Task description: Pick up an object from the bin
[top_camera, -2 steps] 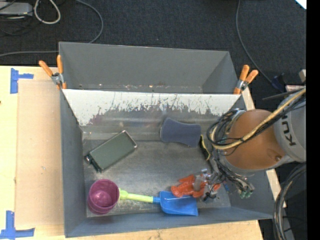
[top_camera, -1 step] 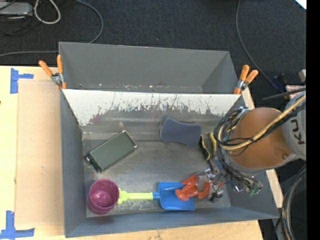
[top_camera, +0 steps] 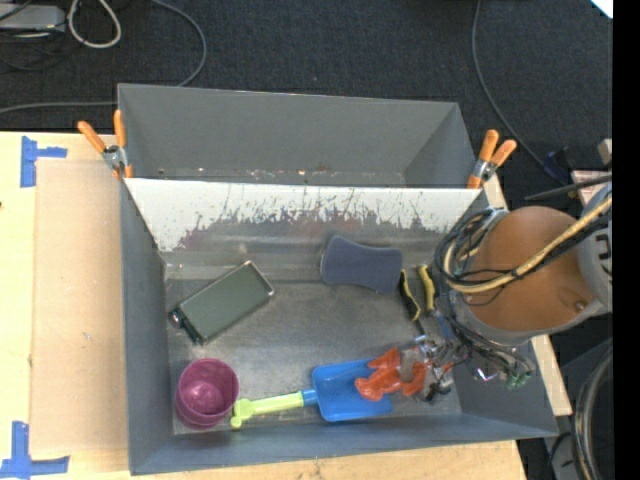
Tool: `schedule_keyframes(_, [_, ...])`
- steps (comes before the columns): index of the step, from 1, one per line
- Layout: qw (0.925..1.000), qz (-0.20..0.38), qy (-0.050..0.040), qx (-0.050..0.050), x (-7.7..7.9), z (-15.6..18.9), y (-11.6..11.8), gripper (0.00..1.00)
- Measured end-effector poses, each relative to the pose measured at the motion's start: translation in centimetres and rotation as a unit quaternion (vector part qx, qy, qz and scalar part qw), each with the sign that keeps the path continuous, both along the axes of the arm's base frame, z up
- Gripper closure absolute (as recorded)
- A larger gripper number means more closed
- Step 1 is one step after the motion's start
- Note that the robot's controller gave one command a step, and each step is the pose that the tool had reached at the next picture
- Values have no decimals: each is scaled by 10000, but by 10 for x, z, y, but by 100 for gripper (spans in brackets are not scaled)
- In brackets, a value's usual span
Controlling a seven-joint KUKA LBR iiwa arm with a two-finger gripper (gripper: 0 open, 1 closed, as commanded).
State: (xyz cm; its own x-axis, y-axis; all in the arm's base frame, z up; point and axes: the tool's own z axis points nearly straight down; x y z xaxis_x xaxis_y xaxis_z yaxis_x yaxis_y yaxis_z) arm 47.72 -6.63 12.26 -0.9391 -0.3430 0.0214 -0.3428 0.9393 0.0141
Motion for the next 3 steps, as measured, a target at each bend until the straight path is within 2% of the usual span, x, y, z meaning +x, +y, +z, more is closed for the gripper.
schedule_keyframes(1, [10000,-7,-23,-3,0,-25,24,100])
schedule_keyframes(2, [10000,-28,-18,-2,13,45,23,100])
schedule_keyframes(3, [10000,-11,-9,8,18,120,29,100])
